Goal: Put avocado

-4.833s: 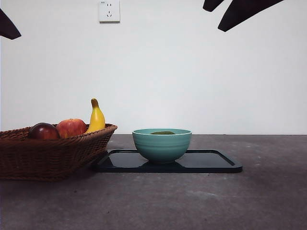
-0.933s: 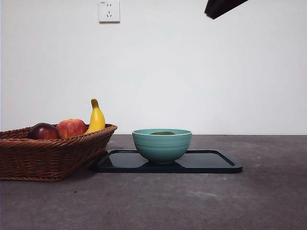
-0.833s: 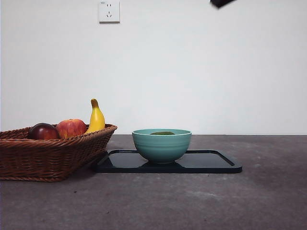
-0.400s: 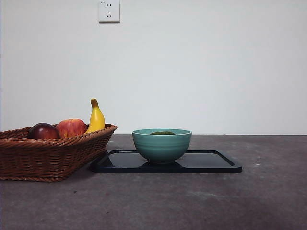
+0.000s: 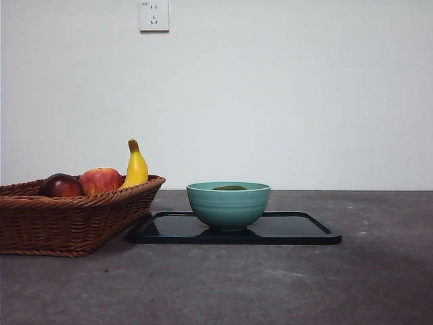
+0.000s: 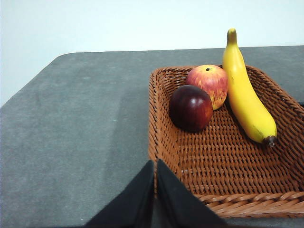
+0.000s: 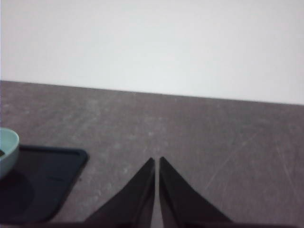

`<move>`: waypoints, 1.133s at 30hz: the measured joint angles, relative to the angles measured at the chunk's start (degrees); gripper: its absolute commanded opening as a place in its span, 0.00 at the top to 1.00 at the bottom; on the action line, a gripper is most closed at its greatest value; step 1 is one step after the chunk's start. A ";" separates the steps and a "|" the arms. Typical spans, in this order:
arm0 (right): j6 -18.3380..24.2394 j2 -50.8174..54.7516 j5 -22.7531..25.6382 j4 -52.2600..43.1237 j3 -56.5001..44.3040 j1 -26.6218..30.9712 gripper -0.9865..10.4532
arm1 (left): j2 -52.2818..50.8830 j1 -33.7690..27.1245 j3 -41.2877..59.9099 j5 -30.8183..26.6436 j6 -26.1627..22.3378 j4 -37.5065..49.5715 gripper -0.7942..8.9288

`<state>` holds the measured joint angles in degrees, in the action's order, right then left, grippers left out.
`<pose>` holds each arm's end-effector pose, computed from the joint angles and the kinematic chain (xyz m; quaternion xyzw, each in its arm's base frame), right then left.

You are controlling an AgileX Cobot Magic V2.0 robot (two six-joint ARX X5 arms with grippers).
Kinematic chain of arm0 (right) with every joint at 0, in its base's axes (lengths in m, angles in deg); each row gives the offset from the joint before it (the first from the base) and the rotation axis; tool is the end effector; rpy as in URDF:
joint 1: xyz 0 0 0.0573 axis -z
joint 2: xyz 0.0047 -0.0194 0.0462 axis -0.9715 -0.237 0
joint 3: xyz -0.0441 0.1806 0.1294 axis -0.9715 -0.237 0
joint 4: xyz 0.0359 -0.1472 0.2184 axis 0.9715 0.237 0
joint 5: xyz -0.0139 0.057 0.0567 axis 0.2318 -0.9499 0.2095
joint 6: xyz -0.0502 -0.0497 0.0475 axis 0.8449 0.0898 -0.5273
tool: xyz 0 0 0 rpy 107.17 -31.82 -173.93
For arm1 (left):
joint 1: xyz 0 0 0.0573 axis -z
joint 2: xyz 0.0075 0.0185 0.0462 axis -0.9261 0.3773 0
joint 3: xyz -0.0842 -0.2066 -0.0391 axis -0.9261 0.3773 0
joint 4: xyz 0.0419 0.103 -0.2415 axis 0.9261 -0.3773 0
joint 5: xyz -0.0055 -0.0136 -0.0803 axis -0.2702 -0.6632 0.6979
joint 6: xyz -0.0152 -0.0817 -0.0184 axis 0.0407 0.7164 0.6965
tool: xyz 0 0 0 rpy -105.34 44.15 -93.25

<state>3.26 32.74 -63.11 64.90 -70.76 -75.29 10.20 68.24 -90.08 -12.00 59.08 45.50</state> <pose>0.1869 0.0039 0.1885 -0.0027 0.0070 0.0414 0.9991 0.1888 -0.0031 0.1501 0.0180 0.0771 -0.0176 0.9967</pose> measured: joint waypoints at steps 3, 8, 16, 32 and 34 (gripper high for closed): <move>-0.83 1.73 0.04 -0.13 -2.95 0.26 0.91 | 0.00 0.00 0.00 -0.02 0.00 0.00 0.91; -2.32 1.84 1.01 0.57 -5.38 0.31 0.91 | 0.00 0.00 0.00 0.00 0.00 0.00 0.91; -3.50 1.81 1.49 4.76 -5.31 0.31 0.91 | 0.00 0.00 0.00 0.00 0.02 0.00 0.91; -3.80 1.81 1.46 4.44 -5.33 0.31 0.91 | 0.00 0.00 0.00 -0.02 0.11 0.00 0.91; -3.82 1.81 1.46 4.44 -5.33 0.31 0.91 | 0.00 0.00 0.00 -0.02 0.11 0.00 0.91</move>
